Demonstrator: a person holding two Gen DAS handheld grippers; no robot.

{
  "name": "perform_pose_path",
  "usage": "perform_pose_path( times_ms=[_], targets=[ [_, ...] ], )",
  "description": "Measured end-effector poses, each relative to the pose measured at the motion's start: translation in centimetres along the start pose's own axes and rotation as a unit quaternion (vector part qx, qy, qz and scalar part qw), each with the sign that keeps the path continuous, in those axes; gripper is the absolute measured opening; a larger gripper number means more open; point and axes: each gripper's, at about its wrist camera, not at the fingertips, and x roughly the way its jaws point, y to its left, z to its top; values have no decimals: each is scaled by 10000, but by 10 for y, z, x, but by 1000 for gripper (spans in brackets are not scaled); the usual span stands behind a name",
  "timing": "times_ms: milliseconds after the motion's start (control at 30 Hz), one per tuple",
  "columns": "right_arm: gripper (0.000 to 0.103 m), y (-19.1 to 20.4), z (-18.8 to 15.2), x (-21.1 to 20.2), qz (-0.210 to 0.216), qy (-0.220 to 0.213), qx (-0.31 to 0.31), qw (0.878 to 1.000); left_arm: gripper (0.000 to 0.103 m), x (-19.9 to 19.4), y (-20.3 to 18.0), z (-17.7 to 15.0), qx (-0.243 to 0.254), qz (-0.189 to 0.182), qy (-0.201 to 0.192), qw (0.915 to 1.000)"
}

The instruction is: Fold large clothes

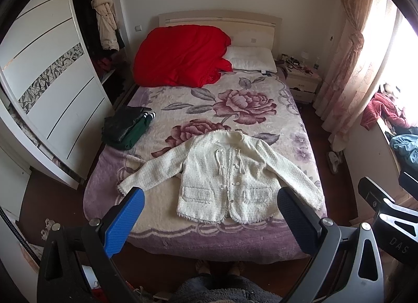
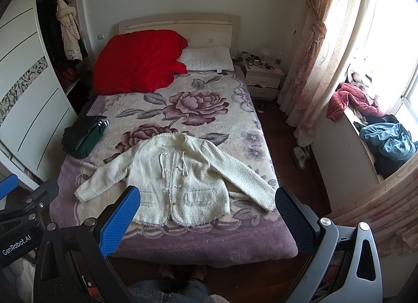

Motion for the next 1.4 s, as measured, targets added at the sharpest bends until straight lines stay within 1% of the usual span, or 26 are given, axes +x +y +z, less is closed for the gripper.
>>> perform_pose_path(
  times_ms=[367, 933, 1100, 1167, 1400],
  targets=[
    [103, 4, 7, -5, 9, -6, -36, 10000, 103, 1, 3, -2, -23, -9, -8, 10000],
    [103, 8, 4, -5, 16, -24, -26, 10000, 103, 1, 6, 0, -43, -29, -22, 10000],
    [103, 8, 3, -5, 7, -40, -23, 10000, 103, 0, 6, 5, -26, -43, -37, 10000],
    [103, 12, 12, -6, 10, -34, -25, 10000, 103, 0, 5, 7, -34, -53, -41, 10000],
    [103, 11, 8, -5, 11, -40, -34, 10000, 103, 1, 6, 9, -34, -57, -44, 10000]
  ],
)
